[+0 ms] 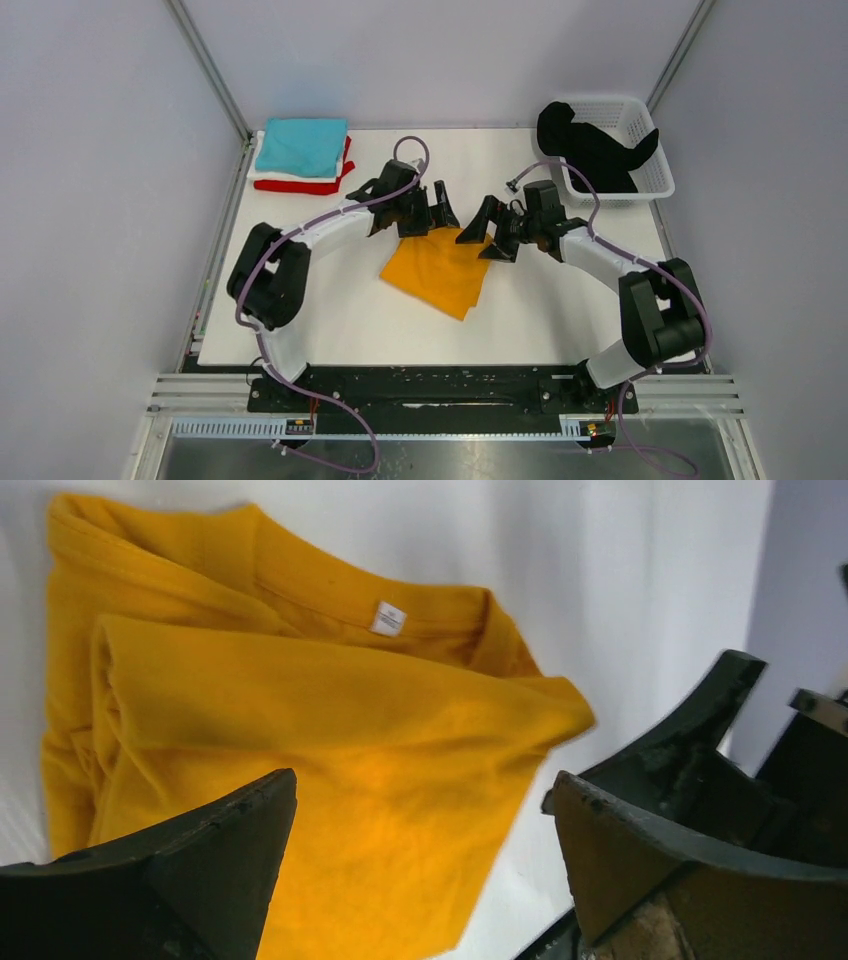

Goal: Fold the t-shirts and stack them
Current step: Smooth out wrinkles on the folded tshirt, then put the neatly folded tshirt into the corner of the board with the left arm

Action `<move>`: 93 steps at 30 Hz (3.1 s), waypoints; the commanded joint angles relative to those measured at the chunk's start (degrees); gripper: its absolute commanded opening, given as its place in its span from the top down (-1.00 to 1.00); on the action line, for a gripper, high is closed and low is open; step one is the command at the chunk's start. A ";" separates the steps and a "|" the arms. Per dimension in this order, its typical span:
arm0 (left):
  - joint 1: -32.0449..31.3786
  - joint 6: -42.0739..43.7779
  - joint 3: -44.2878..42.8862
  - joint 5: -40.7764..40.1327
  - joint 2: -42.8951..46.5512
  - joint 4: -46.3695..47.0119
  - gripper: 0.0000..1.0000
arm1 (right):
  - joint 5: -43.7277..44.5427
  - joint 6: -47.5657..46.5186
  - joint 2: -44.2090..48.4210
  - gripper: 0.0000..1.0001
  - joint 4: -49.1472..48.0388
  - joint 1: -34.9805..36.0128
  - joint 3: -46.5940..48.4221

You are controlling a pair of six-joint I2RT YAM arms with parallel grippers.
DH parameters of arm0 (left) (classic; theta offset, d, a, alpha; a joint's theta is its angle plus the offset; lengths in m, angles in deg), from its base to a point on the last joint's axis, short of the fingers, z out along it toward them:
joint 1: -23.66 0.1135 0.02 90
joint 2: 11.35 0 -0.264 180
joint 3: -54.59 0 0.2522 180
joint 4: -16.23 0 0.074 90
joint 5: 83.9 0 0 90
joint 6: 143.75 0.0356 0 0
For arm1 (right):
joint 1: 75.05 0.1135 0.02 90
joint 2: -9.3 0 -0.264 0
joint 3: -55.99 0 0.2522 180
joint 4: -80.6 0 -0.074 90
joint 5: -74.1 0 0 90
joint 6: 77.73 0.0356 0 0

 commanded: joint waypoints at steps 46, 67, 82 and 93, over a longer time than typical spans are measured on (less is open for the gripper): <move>0.26 -1.77 15.73 -15.25 19.78 -9.42 -0.98 | 45.17 3.40 32.63 -0.99 20.75 -7.81 -10.76; -8.74 -2.34 4.76 -22.47 -8.25 -14.70 0.20 | 45.19 -10.61 54.62 -0.99 27.43 -7.94 -19.09; -9.10 11.52 -23.20 -62.53 -15.91 -32.96 1.00 | 46.35 -11.20 56.22 -0.97 28.68 -7.99 -19.35; 3.31 37.00 -36.98 -67.25 -20.78 -19.26 1.00 | 49.26 -12.88 55.00 -0.97 26.68 -7.96 -19.88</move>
